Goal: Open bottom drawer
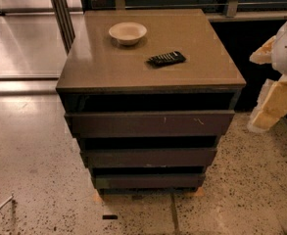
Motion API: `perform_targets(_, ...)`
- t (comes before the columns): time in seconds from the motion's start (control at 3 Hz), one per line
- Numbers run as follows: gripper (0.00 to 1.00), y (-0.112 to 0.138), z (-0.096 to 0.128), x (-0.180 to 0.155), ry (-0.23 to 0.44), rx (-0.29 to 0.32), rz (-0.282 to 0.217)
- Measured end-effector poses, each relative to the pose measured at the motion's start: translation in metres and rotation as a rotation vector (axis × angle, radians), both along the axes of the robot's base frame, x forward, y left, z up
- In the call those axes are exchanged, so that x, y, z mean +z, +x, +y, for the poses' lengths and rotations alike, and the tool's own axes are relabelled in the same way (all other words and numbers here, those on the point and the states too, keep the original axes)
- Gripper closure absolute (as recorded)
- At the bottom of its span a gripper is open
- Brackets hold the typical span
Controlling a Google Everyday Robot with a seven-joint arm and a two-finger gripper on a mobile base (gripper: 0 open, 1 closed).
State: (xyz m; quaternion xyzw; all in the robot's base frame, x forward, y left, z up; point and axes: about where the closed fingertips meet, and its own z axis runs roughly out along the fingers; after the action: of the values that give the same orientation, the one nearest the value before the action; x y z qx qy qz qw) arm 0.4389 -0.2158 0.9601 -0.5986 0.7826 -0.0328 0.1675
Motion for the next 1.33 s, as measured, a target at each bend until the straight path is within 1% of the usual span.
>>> perform_targets(0.33, 0.42, -0.009, 0.010, -0.042, 0.045, 0.002, -0.010)
perform_targets(0.67, 0.66, -0.012, 0.026, -0.120, 0.093, 0.016, 0.020)
perform_targets(1.0, 0.89, -0.010, 0.035, -0.213, 0.115, 0.018, 0.088)
perform_targets(1.33, 1.00, -0.010, 0.035, -0.221, 0.120, 0.015, 0.087)
